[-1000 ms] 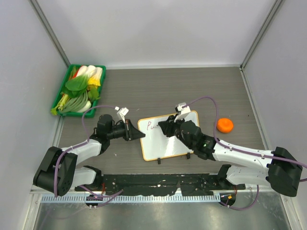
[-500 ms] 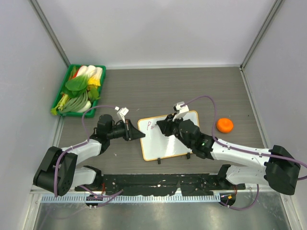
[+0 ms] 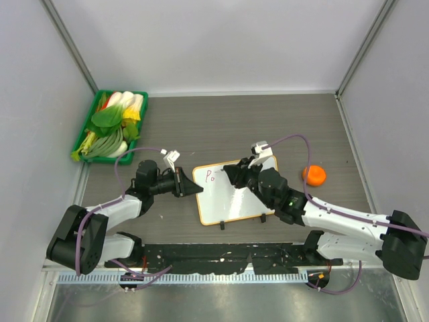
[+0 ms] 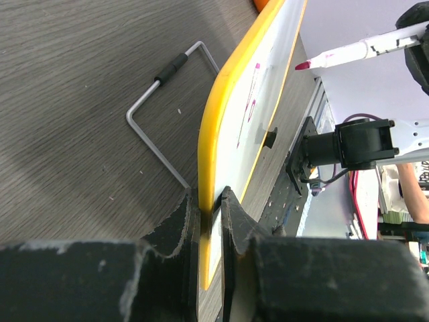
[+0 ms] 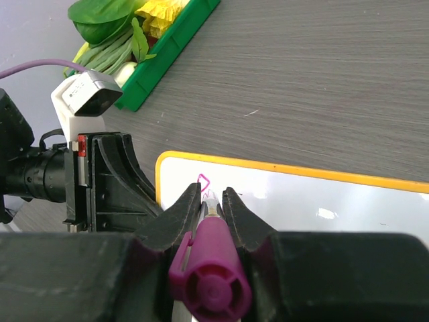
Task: Write a sentence on the whiteboard
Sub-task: Write on the whiteboard at the whiteboard stand.
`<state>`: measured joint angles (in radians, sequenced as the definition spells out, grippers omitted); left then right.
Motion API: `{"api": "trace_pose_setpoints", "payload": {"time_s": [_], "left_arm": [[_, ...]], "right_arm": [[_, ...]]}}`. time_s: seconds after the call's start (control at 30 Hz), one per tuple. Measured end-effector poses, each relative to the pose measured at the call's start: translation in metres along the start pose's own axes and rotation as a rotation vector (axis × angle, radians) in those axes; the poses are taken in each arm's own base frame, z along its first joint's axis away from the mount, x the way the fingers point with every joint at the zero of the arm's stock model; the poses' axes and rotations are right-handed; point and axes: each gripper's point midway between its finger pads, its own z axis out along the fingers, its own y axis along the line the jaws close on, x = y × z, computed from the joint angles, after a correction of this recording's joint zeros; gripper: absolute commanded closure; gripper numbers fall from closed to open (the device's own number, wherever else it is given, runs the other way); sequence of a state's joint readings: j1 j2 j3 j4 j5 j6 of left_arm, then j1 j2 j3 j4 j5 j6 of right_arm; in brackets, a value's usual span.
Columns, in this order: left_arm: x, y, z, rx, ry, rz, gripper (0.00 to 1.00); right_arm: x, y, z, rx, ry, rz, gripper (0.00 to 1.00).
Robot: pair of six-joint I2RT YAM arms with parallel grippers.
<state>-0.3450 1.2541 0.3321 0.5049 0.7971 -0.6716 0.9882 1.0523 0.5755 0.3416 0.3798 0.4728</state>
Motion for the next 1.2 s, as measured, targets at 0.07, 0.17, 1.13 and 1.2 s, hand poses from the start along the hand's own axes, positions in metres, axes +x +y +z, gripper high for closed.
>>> {"api": "trace_pose_setpoints", "payload": {"time_s": [0.07,0.17,1.13,1.2], "left_arm": [[0.000,0.000,0.000,0.000,0.000,0.000,1.00],[0.000,0.000,0.000,0.000,0.000,-0.001,1.00],[0.000,0.001,0.000,-0.001,0.002,-0.003,1.00],[0.000,0.001,0.000,-0.001,0.001,-0.003,1.00]], "right_arm": [[0.001,-0.002,0.001,0.007,0.002,-0.003,0.99],[0.006,-0.005,0.002,0.022,0.012,-0.009,0.99],[0.022,-0.009,0.007,0.033,0.056,-0.023,0.99],[0.022,-0.009,0.007,0.032,0.057,-0.021,0.99]]}}
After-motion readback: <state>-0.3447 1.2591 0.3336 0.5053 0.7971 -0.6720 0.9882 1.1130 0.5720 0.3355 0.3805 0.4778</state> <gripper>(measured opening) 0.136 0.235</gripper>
